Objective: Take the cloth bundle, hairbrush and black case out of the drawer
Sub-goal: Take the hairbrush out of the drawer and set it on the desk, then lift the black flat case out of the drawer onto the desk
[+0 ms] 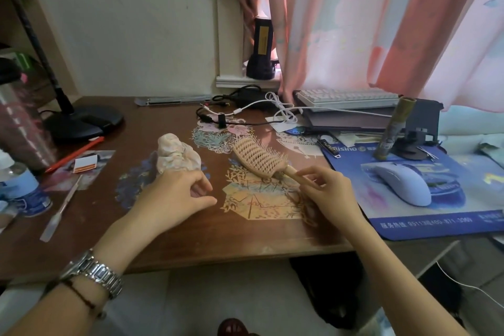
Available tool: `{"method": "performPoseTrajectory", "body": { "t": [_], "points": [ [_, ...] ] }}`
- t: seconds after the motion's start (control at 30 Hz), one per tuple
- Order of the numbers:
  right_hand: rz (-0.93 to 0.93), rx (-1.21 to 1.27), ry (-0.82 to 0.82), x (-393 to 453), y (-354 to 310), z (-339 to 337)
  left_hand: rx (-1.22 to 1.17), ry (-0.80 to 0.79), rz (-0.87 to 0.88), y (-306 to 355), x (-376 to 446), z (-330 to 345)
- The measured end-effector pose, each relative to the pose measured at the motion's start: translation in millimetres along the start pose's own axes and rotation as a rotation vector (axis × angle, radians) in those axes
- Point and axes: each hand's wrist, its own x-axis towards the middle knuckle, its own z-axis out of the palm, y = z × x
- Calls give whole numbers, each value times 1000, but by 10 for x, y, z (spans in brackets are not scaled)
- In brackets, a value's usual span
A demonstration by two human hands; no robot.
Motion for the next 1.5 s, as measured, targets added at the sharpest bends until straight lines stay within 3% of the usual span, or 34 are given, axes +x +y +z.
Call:
{"method": "performPoseTrajectory", "body": {
  "t": [0.27,0.5,0.67,0.93,1.5],
  "points": [
    [-58,-168,-28,-54,-188,-145,22,33,9,35,-160,-135],
    [-258,-508,-25,-194,-697,-237,81,83,-6,-66,-502,-434],
    [-384,-588,-34,-340,-1206,-149,123,141,-34,-293,-869,-694],
    [-556,-642,-103,-669,-2001,478,160,257,-179,-922,-1629,-1186],
    [-868,-552,-310,-1322,-3043,2076,291,233,-480,-2332,-2900,-1615]
  ]
}}
